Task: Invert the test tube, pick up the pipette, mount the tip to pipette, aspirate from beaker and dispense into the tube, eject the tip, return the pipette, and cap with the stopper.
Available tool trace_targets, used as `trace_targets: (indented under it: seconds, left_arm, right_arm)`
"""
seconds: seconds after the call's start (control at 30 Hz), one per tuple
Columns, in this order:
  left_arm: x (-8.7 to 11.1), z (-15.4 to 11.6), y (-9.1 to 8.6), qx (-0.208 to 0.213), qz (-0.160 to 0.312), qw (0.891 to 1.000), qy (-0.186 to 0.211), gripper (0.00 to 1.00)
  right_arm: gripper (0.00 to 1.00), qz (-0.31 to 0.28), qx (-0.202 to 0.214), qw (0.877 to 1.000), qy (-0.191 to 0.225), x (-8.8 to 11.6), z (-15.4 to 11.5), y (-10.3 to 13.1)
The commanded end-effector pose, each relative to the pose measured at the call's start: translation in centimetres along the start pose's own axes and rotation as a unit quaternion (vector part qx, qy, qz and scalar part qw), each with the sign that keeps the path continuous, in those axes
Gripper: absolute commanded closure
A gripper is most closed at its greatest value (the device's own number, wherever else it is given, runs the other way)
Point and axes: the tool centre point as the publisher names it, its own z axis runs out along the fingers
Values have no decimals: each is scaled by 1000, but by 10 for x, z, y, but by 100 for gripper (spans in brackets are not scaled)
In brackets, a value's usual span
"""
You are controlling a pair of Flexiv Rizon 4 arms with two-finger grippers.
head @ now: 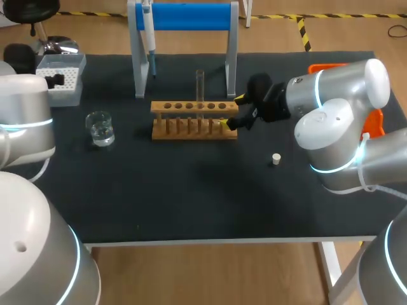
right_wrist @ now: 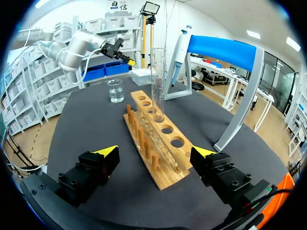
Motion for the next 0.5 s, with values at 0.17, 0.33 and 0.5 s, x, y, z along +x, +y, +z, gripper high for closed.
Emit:
trace_targets:
  seconds: [0.17,0.33,0.5]
  left_arm:
    - [-2,21,1,-6,-3,1000,-2,0]
    - [-2,26,0,-8,-8,1000,-9,0]
    - [-4,31,0,-10,-14,1000,-22,0]
  right_arm:
    - [0,0,2,1000,1,-1,-1,1]
    - [0,0,2,1000,1,-1,-1,1]
    - [0,0,2,1000,1,-1,-1,1]
